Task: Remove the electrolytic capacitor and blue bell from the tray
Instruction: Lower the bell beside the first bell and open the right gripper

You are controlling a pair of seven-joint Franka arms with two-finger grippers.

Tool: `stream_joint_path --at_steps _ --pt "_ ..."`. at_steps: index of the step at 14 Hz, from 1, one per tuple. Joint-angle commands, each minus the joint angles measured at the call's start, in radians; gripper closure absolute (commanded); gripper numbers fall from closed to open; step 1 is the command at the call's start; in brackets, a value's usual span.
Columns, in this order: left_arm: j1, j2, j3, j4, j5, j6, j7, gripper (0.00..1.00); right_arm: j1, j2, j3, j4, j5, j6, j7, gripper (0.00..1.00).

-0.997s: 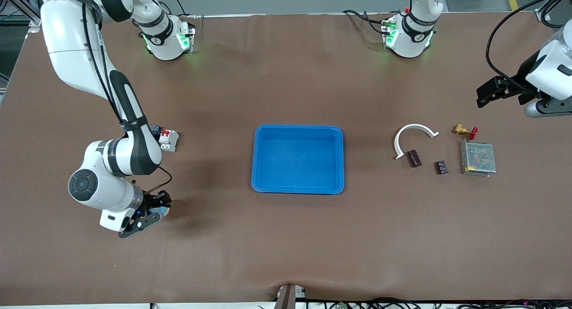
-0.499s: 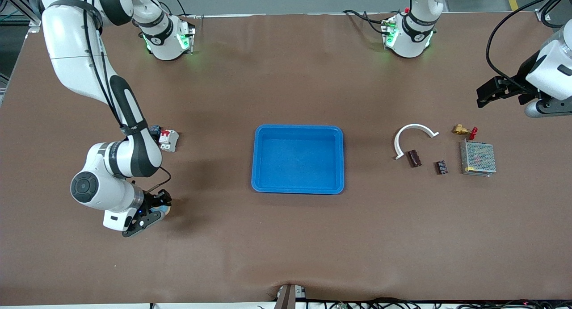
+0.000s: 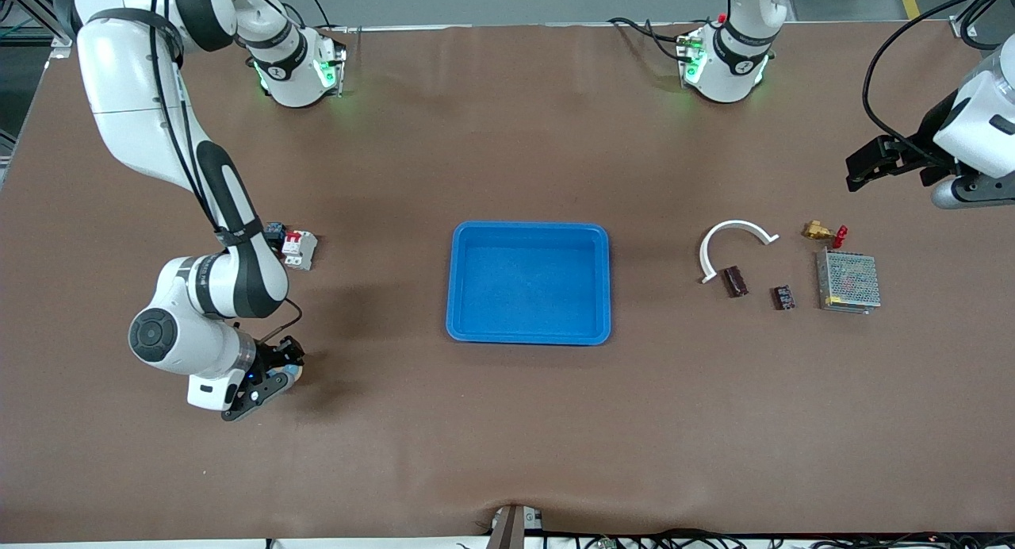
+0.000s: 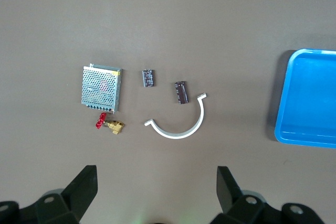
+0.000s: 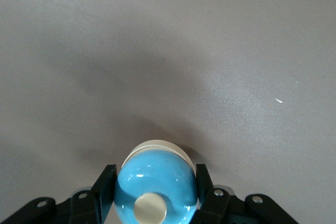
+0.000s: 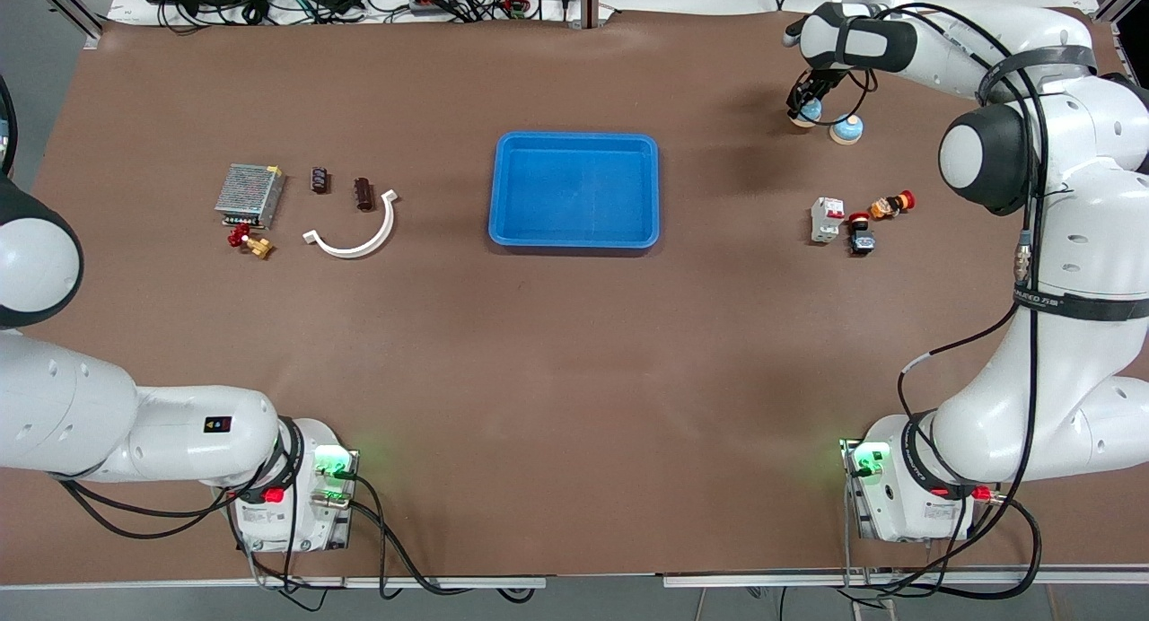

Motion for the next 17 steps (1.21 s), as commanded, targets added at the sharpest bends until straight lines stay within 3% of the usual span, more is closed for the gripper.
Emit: stream_joint_path --at_steps 1,8,9,12,13,17 --pt "0.002 -0.003 0.004 -0.002 -0.021 0.009 0.004 0.0 -0.017 0.012 0.015 0.001 0.025 0.009 -0.029 0.48" --pt "0.0 -0.003 0.004 -0.002 -0.021 0.009 0.004 0.0 -0.017 0.021 0.015 0.001 0.025 0.009 -0.029 0.44" --pt "0.0 -0.003 0.004 -0.002 -0.021 0.009 0.004 0.0 -0.017 0.021 0.015 0.001 0.025 0.009 -0.029 0.38" --pt "0.0 -0.003 0.004 -0.002 -0.021 0.009 0.004 0.0 -0.017 0.021 0.015 0.002 0.027 0.008 -0.026 0.06" --pt "0.0 -0.003 0.004 -0.002 -0.021 0.009 0.004 0.0 -0.017 0.021 0.016 0.002 0.027 0.008 -0.026 0.0" --pt "0.0 -0.003 0.004 -0.002 -0.021 0.009 0.004 0.0 -0.01 0.01 0.015 0.018 0.036 -0.018 -0.014 0.0"
